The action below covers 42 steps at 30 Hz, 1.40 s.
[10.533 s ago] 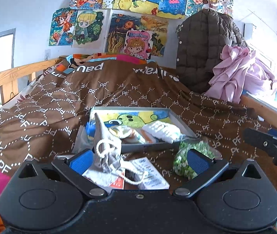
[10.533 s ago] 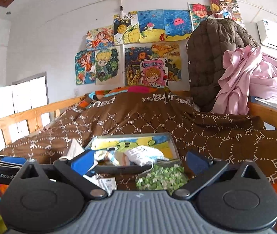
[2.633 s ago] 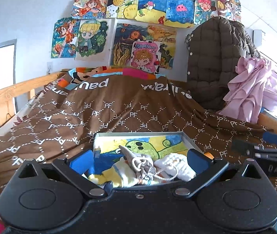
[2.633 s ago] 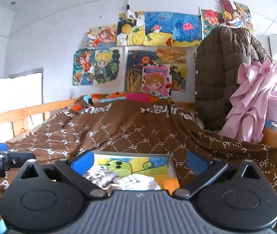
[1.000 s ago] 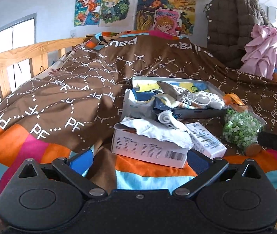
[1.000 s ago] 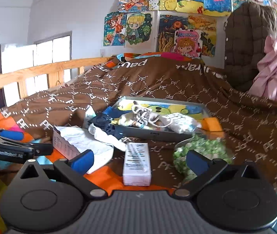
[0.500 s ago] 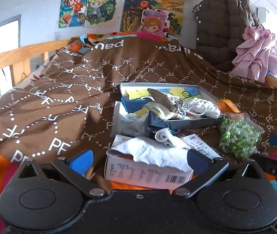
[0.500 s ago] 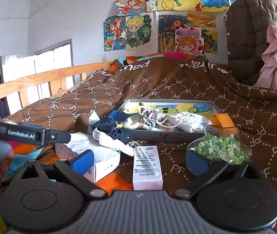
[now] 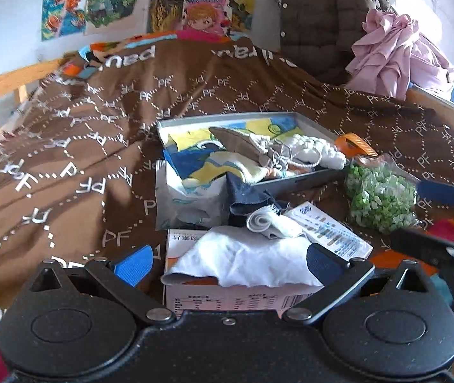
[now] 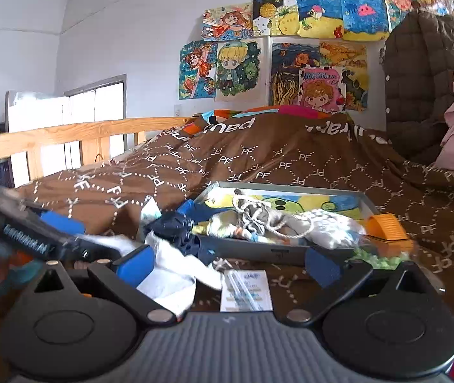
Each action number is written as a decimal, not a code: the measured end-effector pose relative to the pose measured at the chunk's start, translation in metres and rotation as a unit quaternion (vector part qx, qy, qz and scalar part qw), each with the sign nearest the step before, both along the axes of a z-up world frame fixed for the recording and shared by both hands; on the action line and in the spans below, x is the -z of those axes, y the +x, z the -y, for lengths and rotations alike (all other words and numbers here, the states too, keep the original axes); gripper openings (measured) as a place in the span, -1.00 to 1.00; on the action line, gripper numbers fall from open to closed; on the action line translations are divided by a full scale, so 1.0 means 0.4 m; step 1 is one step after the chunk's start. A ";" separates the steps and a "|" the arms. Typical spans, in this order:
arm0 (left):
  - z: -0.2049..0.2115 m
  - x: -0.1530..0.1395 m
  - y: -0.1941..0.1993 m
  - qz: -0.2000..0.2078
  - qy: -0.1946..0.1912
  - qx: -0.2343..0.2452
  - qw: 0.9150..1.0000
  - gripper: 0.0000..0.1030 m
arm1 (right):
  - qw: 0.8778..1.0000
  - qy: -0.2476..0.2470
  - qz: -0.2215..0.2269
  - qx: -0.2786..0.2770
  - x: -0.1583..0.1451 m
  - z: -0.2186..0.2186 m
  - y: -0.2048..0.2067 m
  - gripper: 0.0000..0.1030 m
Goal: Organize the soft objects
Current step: 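Grasp the white tissue with the left tool while the right tool grasps a white cloth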
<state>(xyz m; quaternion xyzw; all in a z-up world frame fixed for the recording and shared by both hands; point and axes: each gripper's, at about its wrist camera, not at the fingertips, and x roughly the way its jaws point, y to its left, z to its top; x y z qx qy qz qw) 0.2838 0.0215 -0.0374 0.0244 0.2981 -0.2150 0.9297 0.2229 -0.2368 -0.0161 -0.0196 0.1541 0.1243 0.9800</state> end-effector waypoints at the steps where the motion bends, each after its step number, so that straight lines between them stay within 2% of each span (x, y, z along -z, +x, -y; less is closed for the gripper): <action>1: -0.008 0.004 0.006 -0.003 -0.006 -0.001 1.000 0.98 | 1.000 0.015 -0.007 -0.002 -0.003 0.000 0.021 0.99; 4: -0.031 0.016 0.017 -0.001 -0.032 -0.014 0.999 0.98 | 0.998 0.055 -0.029 -0.013 -0.008 0.003 0.072 0.99; 7: -0.045 0.026 0.026 -0.014 -0.053 -0.009 0.998 0.98 | 0.996 0.070 -0.051 -0.034 -0.002 -0.004 0.116 0.94; 10: -0.035 0.030 0.025 -0.007 -0.043 0.012 0.999 0.94 | 0.993 0.082 -0.071 -0.052 0.008 -0.025 0.155 0.83; 15: -0.007 0.031 0.017 0.000 -0.017 0.029 0.999 0.85 | 0.991 0.068 -0.087 -0.075 0.033 -0.062 0.176 0.64; 22: -0.007 0.030 0.014 0.007 -0.007 0.026 1.000 0.76 | 0.989 0.078 -0.110 -0.060 0.053 -0.051 0.185 0.38; 29: -0.005 0.021 0.006 0.012 0.011 0.039 0.999 0.70 | 0.986 0.087 -0.129 -0.066 0.062 -0.039 0.192 0.24; 33: -0.008 0.014 0.005 0.012 0.004 0.039 0.999 0.64 | 0.983 0.091 -0.141 -0.068 0.067 -0.039 0.197 0.12; 36: -0.010 0.011 0.006 0.008 -0.001 0.051 0.999 0.39 | 0.983 0.093 -0.144 -0.068 0.068 -0.041 0.198 0.11; 39: 0.005 0.009 0.001 0.010 0.017 0.061 0.998 0.38 | 0.982 0.094 -0.148 -0.069 0.070 -0.042 0.198 0.03; 42: 0.016 0.012 0.000 0.007 0.032 0.057 0.998 0.36 | 0.981 0.097 -0.151 -0.071 0.072 -0.043 0.198 -0.14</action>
